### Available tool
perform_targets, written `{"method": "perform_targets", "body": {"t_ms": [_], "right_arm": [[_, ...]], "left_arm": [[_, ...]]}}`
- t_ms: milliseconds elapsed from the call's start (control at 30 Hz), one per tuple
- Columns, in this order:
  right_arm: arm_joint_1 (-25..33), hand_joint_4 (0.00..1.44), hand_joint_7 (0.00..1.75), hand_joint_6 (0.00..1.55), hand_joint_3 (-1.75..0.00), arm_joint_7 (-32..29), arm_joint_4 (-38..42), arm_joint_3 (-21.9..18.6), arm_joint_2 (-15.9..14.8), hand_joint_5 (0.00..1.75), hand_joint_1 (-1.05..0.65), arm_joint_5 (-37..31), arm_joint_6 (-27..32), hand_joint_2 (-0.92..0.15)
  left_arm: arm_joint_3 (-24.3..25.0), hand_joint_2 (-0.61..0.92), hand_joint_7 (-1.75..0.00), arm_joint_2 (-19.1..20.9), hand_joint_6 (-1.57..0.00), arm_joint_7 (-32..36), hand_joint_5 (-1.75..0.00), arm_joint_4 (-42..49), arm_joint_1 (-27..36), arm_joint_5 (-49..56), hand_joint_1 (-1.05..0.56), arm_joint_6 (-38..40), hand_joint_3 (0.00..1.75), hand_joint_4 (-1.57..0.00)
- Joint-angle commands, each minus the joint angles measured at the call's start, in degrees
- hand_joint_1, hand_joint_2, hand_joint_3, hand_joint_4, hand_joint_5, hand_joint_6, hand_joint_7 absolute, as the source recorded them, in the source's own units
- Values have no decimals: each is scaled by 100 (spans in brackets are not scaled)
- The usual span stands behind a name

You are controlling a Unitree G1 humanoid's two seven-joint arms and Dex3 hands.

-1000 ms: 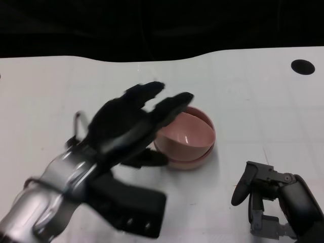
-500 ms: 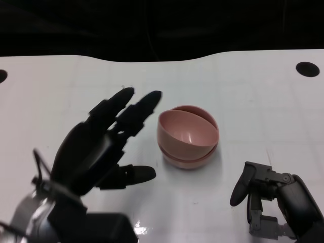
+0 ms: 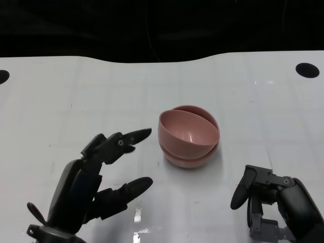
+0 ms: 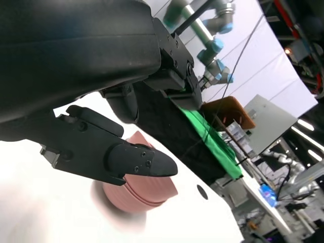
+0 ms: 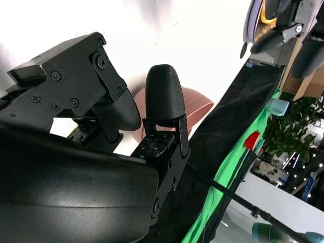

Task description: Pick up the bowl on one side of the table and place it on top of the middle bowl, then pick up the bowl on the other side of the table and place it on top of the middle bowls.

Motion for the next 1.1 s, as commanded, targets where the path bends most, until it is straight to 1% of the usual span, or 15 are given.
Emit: {"method": "perform_targets", "body": {"t_ms": [33, 67, 100, 133, 167, 233, 300, 367, 467, 600, 767, 833, 900, 1000, 1100], "right_arm": [[2, 92, 154, 82, -163, -6, -63, -28, -20, 175, -6, 48, -4, -23], [11, 92, 154, 82, -163, -8, -93, -30, -18, 175, -6, 45, 27, -23], [21, 91, 154, 82, -163, -2, -120, -33, -14, 175, -6, 57, 55, -23], [28, 91, 154, 82, -163, 2, -139, -36, -12, 175, -6, 67, 73, -23], [34, 91, 153, 82, -163, 7, -151, -42, -15, 175, -6, 78, 72, -23], [39, 91, 153, 82, -163, 15, -149, -57, -24, 175, -5, 101, 51, -23], [52, 92, 152, 82, -163, 28, -137, -92, -27, 175, -4, 167, 16, -23], [77, 92, 149, 83, -161, 45, -152, -154, -48, 175, -4, 245, -7, -24], [176, 92, 143, 85, -157, 50, -381, -243, -15, 174, -5, 382, 308, -27], [269, 90, 141, 84, -153, 78, -680, -270, 19, 173, -3, 505, 620, -31], [437, 88, 139, 84, -152, 141, -976, -245, 33, 170, -3, 643, 797, -32], [541, 87, 138, 83, -152, 123, -1004, -198, 95, 169, -4, 672, 732, -31], [590, 87, 137, 83, -150, 91, -942, -155, 146, 169, -2, 646, 614, -34], [546, 87, 138, 83, -152, 92, -701, -134, 86, 171, -1, 519, 224, -33], [517, 87, 136, 83, -151, 127, -538, -162, 68, 170, -4, 545, -4, -32]], "left_arm": [[142, 92, -84, -75, -57, -267, -136, -9, 142, -530, -29, 3, 25, -49], [158, 92, -88, -103, -59, -440, -136, -81, 200, -838, -29, 183, 25, -53], [176, 90, -95, -129, -69, -623, -134, -189, 260, -1161, -27, 427, 30, -67], [196, 83, -96, -152, -75, -766, -131, -277, 303, -1395, -25, 615, 43, -74], [219, 76, -97, -182, -78, -906, -129, -404, 353, -1648, -24, 875, 55, -78], [269, 64, -105, -223, -81, -1066, -137, -626, 400, -1915, -19, 1316, 85, -81], [304, 57, -113, -292, -82, -1152, -145, -789, 410, -2069, -14, 1687, 102, -82], [313, 52, -122, -407, -83, -1144, -155, -902, 393, -2165, -12, 2066, 115, -84], [351, 46, -132, -592, -84, -1125, -166, -918, 348, -2283, -11, 2415, 129, -85], [412, 41, -144, -653, -81, -1222, -174, -811, 335, -2247, -12, 2428, 137, -84], [459, 40, -147, -704, -80, -1337, -175, -703, 373, -2224, -15, 2327, 137, -84], [487, 39, -147, -691, -80, -1458, -175, -619, 390, -2256, -16, 2201, 137, -85], [524, 39, -148, -693, -79, -1568, -175, -539, 393, -2295, -17, 2098, 137, -86], [567, 37, -148, -703, -80, -1648, -175, -463, 397, -2266, -21, 1966, 136, -86], [585, 37, -148, -698, -81, -1721, -175, -505, 441, -2311, -22, 2045, 136, -87]]}}
